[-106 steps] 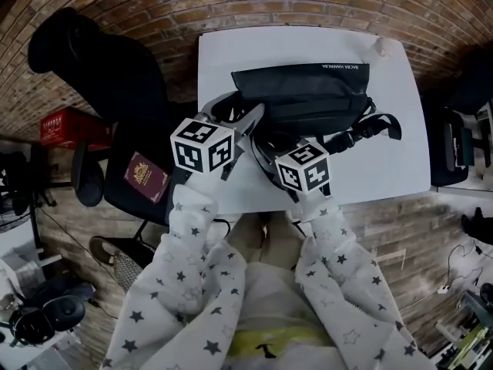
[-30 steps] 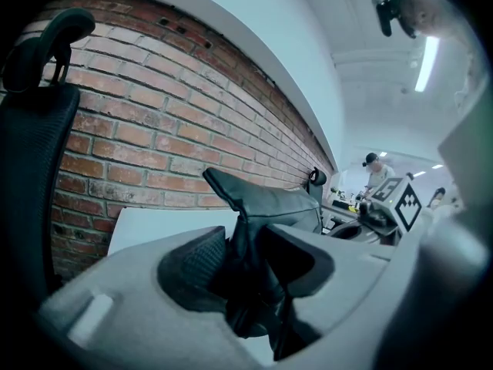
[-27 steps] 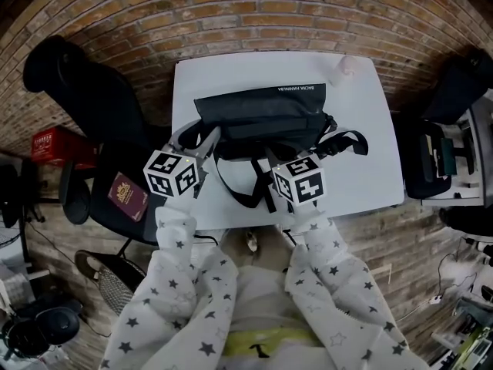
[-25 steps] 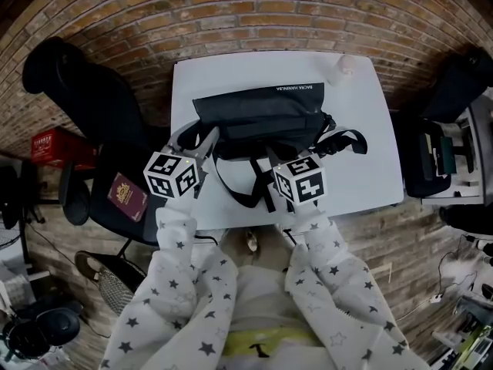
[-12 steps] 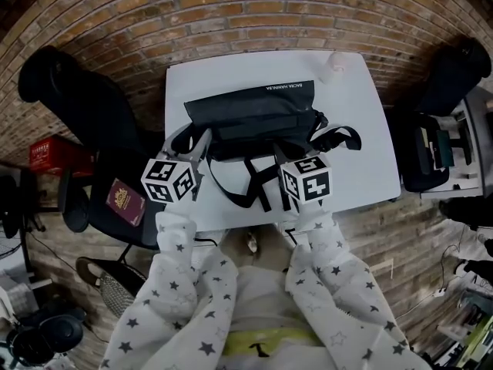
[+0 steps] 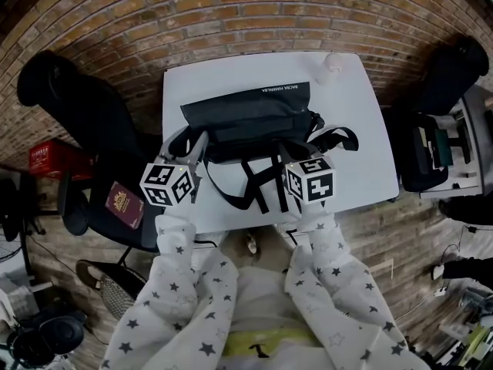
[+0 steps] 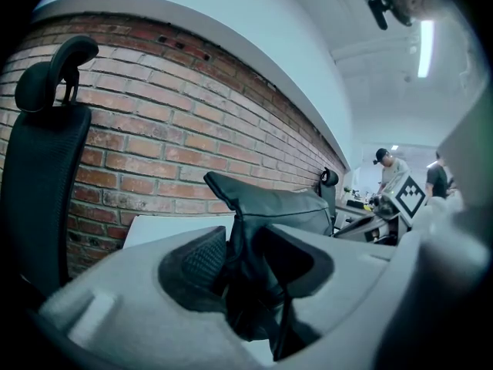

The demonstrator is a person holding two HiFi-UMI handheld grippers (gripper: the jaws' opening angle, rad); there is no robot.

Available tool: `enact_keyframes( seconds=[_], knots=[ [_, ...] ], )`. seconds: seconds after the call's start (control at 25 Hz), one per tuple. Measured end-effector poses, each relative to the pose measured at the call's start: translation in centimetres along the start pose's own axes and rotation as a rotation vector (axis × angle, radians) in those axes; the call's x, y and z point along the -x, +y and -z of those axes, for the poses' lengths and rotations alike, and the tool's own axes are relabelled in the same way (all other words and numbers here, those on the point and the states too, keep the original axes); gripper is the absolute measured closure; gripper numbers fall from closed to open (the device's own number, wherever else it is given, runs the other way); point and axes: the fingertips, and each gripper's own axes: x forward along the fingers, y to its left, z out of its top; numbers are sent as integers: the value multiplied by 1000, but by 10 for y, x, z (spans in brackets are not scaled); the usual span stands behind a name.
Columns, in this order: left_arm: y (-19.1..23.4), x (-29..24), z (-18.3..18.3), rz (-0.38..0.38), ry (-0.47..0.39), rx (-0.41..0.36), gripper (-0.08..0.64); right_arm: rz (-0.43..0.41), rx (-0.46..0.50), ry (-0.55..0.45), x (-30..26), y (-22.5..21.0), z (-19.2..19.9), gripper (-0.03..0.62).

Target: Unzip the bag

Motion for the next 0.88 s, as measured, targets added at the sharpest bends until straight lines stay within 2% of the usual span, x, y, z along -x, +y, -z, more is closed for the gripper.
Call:
enact_keyframes(
  seconds=[0.88],
  knots=[
    [2, 1, 0, -20, -7, -7, 403, 79, -47, -23, 5, -18, -1, 575]
  ],
)
